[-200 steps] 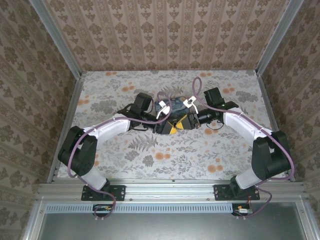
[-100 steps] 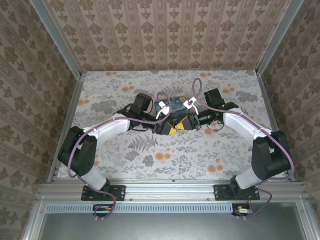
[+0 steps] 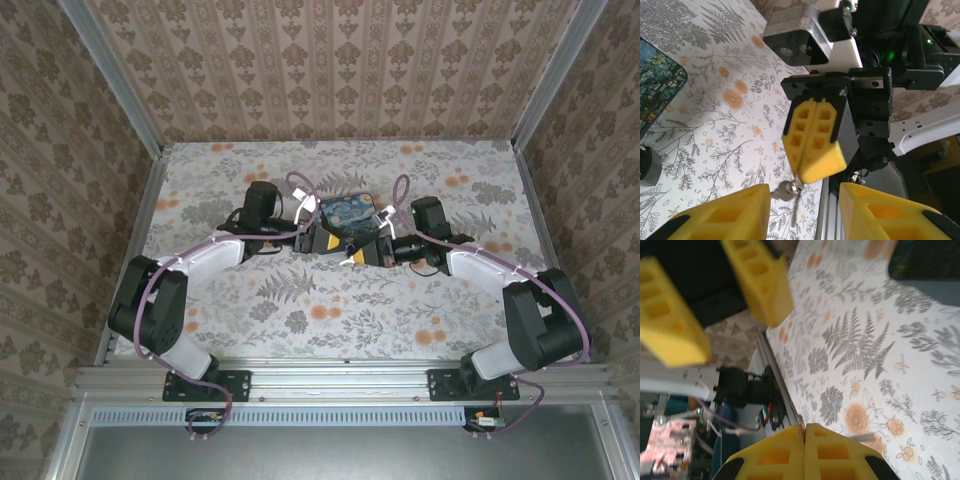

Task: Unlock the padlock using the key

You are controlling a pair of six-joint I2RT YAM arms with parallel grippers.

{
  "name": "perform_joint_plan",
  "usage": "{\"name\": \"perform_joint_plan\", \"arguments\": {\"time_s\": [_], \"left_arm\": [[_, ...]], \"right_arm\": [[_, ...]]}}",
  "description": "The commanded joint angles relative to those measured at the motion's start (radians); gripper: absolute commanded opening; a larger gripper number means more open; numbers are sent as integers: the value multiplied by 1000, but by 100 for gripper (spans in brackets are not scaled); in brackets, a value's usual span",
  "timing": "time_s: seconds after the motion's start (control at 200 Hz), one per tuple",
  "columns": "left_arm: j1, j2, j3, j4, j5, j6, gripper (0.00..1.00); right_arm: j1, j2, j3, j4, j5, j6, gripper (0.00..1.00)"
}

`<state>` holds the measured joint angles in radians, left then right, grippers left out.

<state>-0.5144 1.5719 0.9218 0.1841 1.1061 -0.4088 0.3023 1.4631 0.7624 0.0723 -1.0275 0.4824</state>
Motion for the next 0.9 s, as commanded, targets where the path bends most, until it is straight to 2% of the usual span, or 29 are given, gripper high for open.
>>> {"name": "perform_joint_plan", "arguments": {"time_s": [0.0, 0.1, 0.215, 0.52, 0.815, 0.895], "left_arm": [[-5, -47, -42, 98, -60, -89, 42], [-4, -56, -87, 141, -110, -124, 45], [0, -59, -116, 146, -173, -127, 49], [2, 30, -165, 540, -90, -365, 49], [-10, 41, -159, 556, -31, -372, 38], [-12, 37, -156, 558, -20, -372, 31]], "right_arm": [[3, -17, -6, 211, 106, 278, 0], [3, -10, -24, 324, 120, 392, 0], [18, -13, -21, 359, 123, 418, 0], [51, 1, 0, 357, 131, 413, 0], [64, 7, 0, 363, 132, 411, 0], [63, 12, 2, 366, 136, 413, 0]]}}
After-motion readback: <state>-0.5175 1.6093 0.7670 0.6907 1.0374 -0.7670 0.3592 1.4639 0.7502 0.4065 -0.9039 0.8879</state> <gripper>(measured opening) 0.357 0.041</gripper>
